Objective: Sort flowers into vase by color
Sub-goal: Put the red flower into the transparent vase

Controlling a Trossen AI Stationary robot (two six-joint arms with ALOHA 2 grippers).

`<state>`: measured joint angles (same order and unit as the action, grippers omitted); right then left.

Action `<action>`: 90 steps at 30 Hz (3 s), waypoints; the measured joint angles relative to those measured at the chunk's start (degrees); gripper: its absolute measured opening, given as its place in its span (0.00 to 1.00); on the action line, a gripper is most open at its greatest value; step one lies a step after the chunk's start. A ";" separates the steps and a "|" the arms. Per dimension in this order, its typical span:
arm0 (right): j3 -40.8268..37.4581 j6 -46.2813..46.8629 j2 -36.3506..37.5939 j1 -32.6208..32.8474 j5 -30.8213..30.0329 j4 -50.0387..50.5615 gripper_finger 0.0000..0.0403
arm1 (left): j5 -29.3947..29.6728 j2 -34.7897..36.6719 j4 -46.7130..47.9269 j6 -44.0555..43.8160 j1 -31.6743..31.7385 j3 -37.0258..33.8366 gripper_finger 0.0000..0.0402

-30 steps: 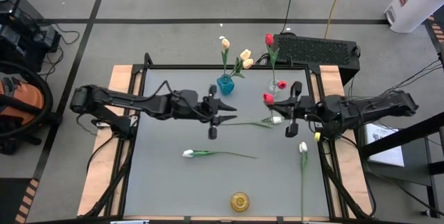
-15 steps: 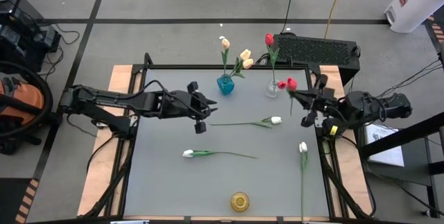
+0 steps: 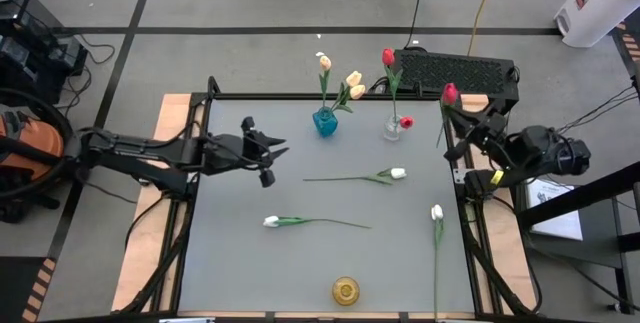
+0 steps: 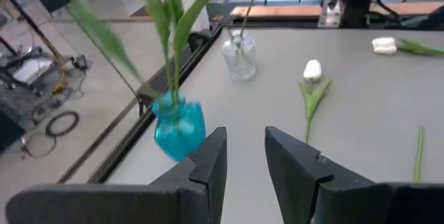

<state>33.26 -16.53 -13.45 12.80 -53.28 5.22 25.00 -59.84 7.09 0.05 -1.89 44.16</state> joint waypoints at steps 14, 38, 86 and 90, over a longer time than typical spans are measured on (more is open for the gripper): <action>0.00 -9.40 -0.90 -6.16 -0.59 -14.14 0.00 | 0.57 6.40 -8.74 -1.23 0.00 -12.83 0.27; 0.00 -6.18 -19.05 -30.13 7.39 -28.83 0.00 | -0.73 6.39 -15.65 -1.24 0.00 -15.27 0.27; 0.00 23.12 -24.11 -69.83 66.11 -20.59 0.00 | -0.73 6.39 -15.61 -1.28 0.00 -15.27 0.27; -0.02 22.95 -23.50 -69.81 67.37 -20.78 0.00 | -0.73 6.38 -15.61 -1.26 0.00 -15.27 0.27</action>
<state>33.23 6.42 -36.95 -57.01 14.09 -15.55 24.27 -53.47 -8.51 -1.21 -1.89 28.88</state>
